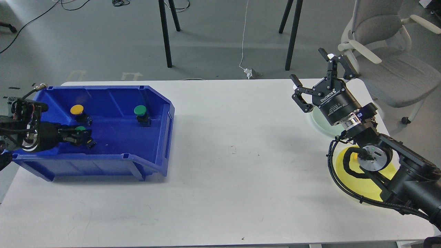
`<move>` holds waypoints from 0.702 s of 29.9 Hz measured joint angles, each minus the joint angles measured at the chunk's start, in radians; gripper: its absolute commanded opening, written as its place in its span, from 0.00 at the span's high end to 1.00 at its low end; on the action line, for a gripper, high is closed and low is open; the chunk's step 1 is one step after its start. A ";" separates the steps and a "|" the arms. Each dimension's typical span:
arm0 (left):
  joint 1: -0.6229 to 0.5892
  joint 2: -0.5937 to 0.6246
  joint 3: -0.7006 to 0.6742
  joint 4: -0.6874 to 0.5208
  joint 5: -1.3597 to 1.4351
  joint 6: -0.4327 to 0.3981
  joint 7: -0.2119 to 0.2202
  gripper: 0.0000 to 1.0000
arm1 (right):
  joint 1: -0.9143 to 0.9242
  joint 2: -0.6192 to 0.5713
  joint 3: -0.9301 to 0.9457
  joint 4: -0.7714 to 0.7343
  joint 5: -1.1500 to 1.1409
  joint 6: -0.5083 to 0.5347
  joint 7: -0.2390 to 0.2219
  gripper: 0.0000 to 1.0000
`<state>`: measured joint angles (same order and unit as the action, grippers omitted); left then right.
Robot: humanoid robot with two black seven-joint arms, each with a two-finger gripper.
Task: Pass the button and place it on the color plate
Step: 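Reach into the blue bin and grasp a green button with the left gripper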
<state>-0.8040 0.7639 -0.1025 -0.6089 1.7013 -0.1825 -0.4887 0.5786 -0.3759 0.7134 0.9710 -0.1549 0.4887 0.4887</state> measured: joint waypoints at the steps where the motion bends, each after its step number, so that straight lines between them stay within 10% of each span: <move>1: 0.000 0.000 0.000 0.000 0.000 0.000 0.000 0.59 | 0.000 0.000 0.000 0.000 0.000 0.000 0.000 0.03; 21: -0.027 0.007 -0.005 -0.015 -0.012 0.008 0.000 0.71 | -0.005 0.000 0.000 0.005 0.000 0.000 0.000 0.03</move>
<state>-0.8308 0.7707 -0.1076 -0.6238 1.6896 -0.1741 -0.4889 0.5737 -0.3759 0.7133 0.9759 -0.1548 0.4887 0.4887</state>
